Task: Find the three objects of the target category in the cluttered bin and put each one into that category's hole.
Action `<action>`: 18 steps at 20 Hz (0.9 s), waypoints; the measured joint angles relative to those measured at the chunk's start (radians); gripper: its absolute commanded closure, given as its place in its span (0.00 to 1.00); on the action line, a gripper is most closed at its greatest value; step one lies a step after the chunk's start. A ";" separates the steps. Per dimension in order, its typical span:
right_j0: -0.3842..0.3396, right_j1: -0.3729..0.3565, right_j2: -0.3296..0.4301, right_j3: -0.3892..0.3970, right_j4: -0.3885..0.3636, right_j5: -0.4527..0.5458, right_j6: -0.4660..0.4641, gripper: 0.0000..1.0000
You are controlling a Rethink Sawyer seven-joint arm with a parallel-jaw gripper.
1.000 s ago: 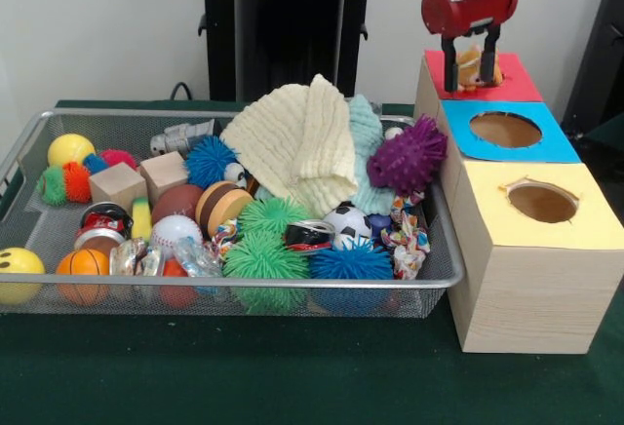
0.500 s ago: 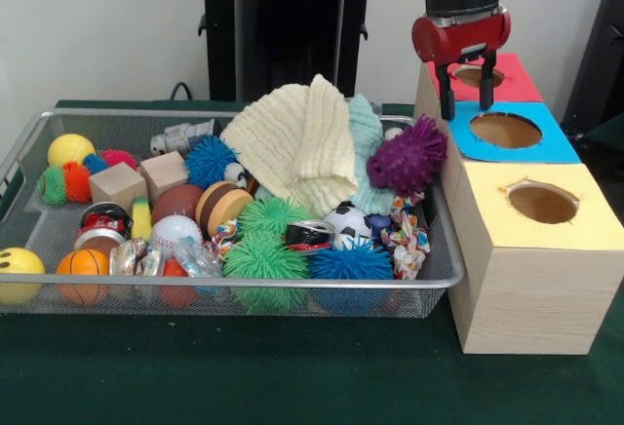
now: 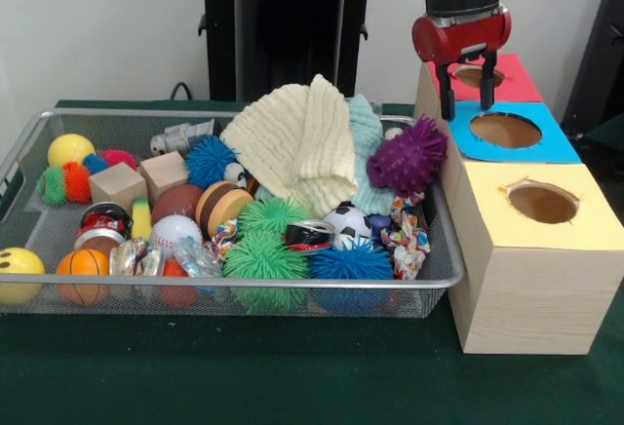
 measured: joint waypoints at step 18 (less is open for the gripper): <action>0.041 -0.117 -0.058 0.000 0.032 0.327 0.000 0.00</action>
